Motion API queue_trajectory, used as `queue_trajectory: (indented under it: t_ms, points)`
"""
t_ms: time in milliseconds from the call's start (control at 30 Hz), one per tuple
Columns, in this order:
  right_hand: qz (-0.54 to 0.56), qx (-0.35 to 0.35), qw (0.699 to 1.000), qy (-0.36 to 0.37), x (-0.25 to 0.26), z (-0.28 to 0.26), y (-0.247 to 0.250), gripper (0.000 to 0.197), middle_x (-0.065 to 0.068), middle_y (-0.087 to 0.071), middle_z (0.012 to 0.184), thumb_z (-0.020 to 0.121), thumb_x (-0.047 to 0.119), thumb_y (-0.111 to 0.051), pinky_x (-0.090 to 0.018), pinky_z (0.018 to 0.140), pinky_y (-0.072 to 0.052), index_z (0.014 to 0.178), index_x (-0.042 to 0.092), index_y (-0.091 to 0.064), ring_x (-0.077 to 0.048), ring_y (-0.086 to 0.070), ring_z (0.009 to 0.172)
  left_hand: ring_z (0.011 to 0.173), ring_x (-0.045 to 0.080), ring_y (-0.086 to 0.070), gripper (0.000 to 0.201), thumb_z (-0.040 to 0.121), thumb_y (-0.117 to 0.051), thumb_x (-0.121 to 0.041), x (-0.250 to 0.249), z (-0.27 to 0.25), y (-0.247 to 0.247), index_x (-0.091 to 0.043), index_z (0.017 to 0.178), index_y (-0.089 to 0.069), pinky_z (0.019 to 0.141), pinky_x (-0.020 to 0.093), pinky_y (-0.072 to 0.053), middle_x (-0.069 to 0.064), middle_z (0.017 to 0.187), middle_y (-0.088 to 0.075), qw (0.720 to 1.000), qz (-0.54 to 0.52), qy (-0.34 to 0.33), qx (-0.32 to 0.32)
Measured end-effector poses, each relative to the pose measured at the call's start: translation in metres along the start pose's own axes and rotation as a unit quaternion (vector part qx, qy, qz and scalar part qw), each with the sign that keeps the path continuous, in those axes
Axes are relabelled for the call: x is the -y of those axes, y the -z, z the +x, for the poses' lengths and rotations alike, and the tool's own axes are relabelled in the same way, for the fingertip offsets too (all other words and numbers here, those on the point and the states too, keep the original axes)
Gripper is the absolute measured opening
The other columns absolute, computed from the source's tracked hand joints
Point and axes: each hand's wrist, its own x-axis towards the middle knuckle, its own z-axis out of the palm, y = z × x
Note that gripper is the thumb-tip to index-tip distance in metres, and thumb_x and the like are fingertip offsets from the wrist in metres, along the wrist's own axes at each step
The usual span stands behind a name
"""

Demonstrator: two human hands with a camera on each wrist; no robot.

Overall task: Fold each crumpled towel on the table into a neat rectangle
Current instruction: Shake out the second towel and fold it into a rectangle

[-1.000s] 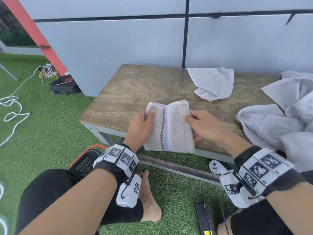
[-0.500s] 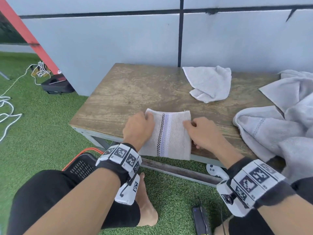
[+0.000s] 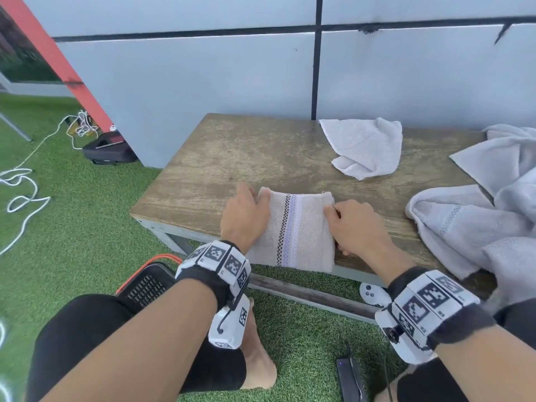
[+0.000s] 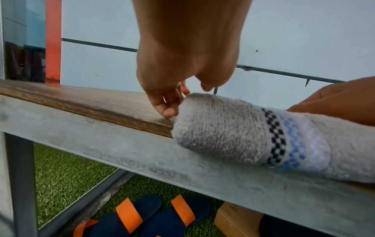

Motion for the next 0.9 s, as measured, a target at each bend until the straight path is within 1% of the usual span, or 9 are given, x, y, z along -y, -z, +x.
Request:
queue_trajectory:
  t_ms: [133,233,333,400,467,533,633,767,900]
  points:
    - [-0.066,-0.032,0.997,0.002,0.002,-0.002,-0.002,0.035,-0.003,-0.058,0.080,0.102,0.042,-0.038,-0.037,0.070,-0.049,0.086,0.014,-0.050,-0.031,-0.060,0.076,0.102,0.011,-0.049,0.024,0.099,-0.048,-0.035,0.006,-0.019,0.002,-0.018,0.115,-0.051,0.091,0.027,-0.037,-0.004,0.115,-0.052,0.977,0.066,-0.191,-0.064]
    - [-0.136,-0.135,0.977,0.098,0.009,-0.008,0.001,0.022,-0.001,-0.050,0.099,0.098,0.038,-0.049,-0.035,0.064,-0.042,0.101,0.017,-0.044,-0.026,-0.054,0.089,0.146,0.013,-0.027,0.054,0.103,-0.031,-0.050,0.010,-0.028,-0.008,-0.022,0.148,-0.040,0.121,0.044,-0.019,-0.004,0.157,-0.036,0.960,0.136,-0.233,0.071]
    - [-0.157,-0.082,0.959,0.221,0.009,-0.006,-0.003,0.030,-0.001,-0.053,0.132,0.100,0.034,-0.045,-0.040,0.098,-0.045,0.124,0.017,-0.052,-0.023,-0.051,0.126,0.153,0.007,0.014,0.067,0.103,-0.013,-0.061,0.015,-0.027,-0.021,-0.029,0.161,-0.006,0.123,0.054,0.003,-0.012,0.168,0.004,0.950,0.180,-0.195,0.164]
    - [-0.160,0.008,0.962,0.219,0.005,-0.005,-0.011,0.045,0.004,-0.036,0.159,0.105,0.039,-0.035,-0.045,0.122,-0.024,0.146,0.022,-0.041,-0.018,-0.027,0.150,0.152,0.007,0.019,0.067,0.102,-0.010,-0.062,0.016,-0.025,-0.022,-0.030,0.160,0.000,0.122,0.056,0.007,-0.014,0.167,0.010,0.948,0.187,-0.188,0.176]
    - [-0.164,0.043,0.968,0.185,0.004,-0.006,-0.018,0.053,0.010,-0.018,0.166,0.106,0.045,-0.024,-0.049,0.125,-0.009,0.156,0.028,-0.028,-0.011,-0.008,0.155,0.152,0.007,0.018,0.064,0.103,-0.009,-0.059,0.014,-0.021,-0.018,-0.032,0.160,0.002,0.122,0.059,0.007,-0.014,0.167,0.011,0.940,0.214,-0.195,0.182]
    - [-0.176,0.037,0.970,0.166,0.005,-0.006,-0.021,0.054,0.011,-0.015,0.167,0.105,0.047,-0.021,-0.053,0.124,-0.006,0.157,0.030,-0.024,-0.010,-0.007,0.154,0.153,0.012,0.018,0.057,0.105,-0.010,-0.053,0.013,-0.013,-0.014,-0.037,0.159,0.000,0.121,0.061,0.005,-0.011,0.168,0.011,0.930,0.255,-0.207,0.164]
    - [-0.224,0.007,0.964,0.142,0.013,-0.006,-0.020,0.053,0.001,-0.033,0.159,0.103,0.047,-0.025,-0.056,0.121,-0.013,0.149,0.025,-0.038,-0.019,-0.027,0.148,0.154,0.024,0.017,0.054,0.107,-0.020,-0.042,0.009,-0.005,-0.008,-0.032,0.159,-0.009,0.121,0.062,-0.004,0.003,0.168,0.011,0.931,0.297,-0.192,0.092]
    - [-0.314,-0.060,0.944,0.083,0.030,-0.011,-0.009,0.047,-0.013,-0.061,0.117,0.096,0.048,-0.037,-0.047,0.100,-0.035,0.110,0.013,-0.066,-0.031,-0.056,0.111,0.155,0.024,0.010,0.054,0.107,-0.022,-0.037,-0.008,-0.016,-0.007,-0.019,0.158,-0.018,0.123,0.055,-0.012,0.011,0.168,0.003,0.952,0.241,-0.185,0.023]
    - [-0.308,-0.122,0.940,0.085,0.031,-0.013,-0.005,0.035,-0.011,-0.063,0.101,0.092,0.042,-0.047,-0.045,0.085,-0.039,0.093,0.012,-0.065,-0.031,-0.057,0.096,0.156,0.023,0.005,0.055,0.107,-0.019,-0.041,-0.013,-0.035,-0.021,-0.017,0.157,-0.024,0.123,0.051,-0.013,0.010,0.168,-0.001,0.969,0.177,-0.166,0.038]
